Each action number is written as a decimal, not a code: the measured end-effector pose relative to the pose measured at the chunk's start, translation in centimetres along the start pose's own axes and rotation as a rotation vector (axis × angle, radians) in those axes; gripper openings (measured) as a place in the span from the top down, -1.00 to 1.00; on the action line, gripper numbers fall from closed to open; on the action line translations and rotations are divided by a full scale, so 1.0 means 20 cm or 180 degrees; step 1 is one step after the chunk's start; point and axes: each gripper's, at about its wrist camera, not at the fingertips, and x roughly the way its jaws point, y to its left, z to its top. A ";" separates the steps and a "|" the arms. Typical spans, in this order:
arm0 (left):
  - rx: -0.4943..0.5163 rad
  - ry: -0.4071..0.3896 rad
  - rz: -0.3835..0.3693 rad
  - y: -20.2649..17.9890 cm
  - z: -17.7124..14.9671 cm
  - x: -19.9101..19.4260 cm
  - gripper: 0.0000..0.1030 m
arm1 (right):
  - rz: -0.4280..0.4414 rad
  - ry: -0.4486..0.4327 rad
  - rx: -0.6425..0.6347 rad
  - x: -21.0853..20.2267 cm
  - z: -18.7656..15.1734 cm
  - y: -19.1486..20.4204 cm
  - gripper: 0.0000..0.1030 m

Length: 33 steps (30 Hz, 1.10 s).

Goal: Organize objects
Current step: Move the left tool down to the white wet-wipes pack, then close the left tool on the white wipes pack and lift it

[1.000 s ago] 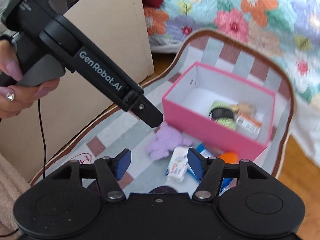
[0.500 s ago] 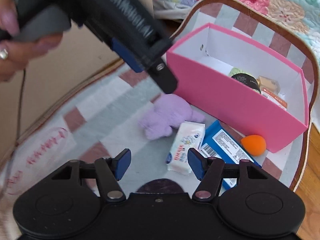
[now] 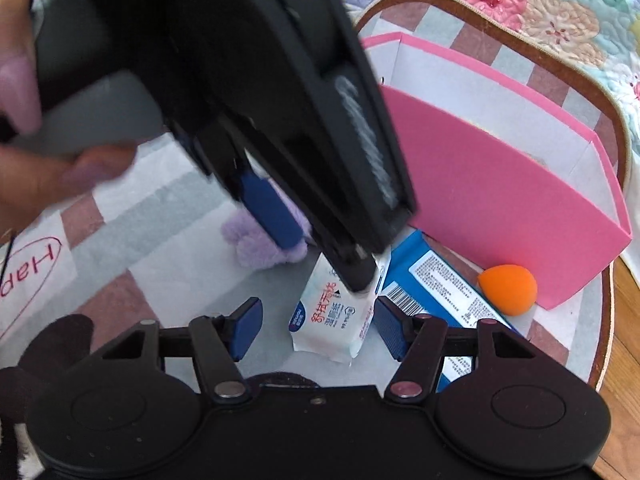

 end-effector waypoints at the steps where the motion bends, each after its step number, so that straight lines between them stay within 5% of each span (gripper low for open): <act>1: -0.0071 -0.0029 -0.0009 0.00 -0.01 0.02 0.22 | -0.0003 0.0010 0.0041 0.01 0.00 0.00 -0.26; 6: -0.0381 -0.0245 0.0064 0.01 -0.09 0.07 0.30 | -0.0049 0.0040 0.0303 0.06 -0.02 -0.05 -0.05; 11: -0.0856 -0.0544 -0.0195 0.08 -0.20 0.05 0.30 | -0.0067 0.0070 0.0352 0.05 -0.02 -0.04 -0.01; 21: -0.0675 -0.0674 0.0063 0.03 -0.24 0.07 0.17 | -0.0011 0.0143 0.0670 -0.01 -0.03 -0.11 0.43; 25: -0.0766 -0.0598 0.0006 0.06 -0.25 0.10 0.11 | -0.0231 0.0184 0.0521 -0.04 -0.04 -0.09 0.44; 33: -0.0960 -0.0488 -0.0213 0.07 -0.28 0.13 0.42 | -0.0035 0.0151 0.0457 -0.07 -0.04 -0.04 0.15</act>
